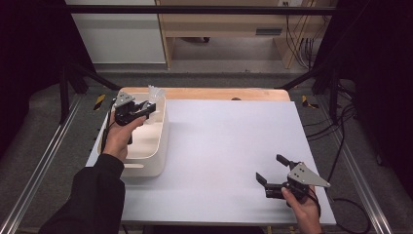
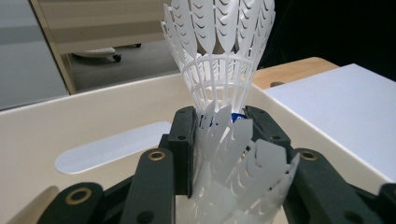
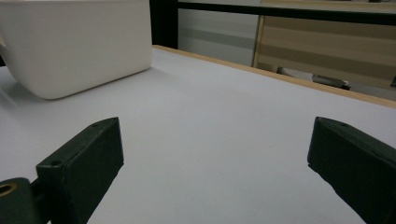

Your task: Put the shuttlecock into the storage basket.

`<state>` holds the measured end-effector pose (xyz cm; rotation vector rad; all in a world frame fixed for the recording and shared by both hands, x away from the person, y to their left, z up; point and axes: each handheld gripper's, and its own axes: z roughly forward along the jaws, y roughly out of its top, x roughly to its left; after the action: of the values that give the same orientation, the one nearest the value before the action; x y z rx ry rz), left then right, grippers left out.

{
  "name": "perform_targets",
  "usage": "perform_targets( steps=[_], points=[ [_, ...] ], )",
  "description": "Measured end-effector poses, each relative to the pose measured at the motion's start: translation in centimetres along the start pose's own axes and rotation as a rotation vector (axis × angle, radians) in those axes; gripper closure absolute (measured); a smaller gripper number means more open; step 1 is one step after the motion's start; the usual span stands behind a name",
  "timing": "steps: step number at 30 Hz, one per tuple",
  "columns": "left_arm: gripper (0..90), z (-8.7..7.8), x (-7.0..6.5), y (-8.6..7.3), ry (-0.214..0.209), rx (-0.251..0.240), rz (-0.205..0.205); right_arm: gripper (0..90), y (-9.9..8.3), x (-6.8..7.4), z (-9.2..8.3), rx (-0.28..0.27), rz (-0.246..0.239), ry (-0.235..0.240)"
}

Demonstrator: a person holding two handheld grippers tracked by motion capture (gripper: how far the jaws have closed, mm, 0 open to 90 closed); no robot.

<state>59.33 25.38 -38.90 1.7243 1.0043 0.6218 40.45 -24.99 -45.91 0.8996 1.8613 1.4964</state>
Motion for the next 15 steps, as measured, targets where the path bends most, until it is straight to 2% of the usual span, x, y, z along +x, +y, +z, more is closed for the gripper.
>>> perform_targets(
  steps=[11,15],
  points=[
    [64.9,0.33,0.0,-0.26,-0.02,0.005,-0.004,3.6,-0.04,0.03,0.08,0.004,0.0,0.001],
    [64.9,0.37,0.08,-0.34,-0.014,0.013,-0.006,3.6,-0.06,0.01,0.09,0.005,0.002,0.002]
  ],
)
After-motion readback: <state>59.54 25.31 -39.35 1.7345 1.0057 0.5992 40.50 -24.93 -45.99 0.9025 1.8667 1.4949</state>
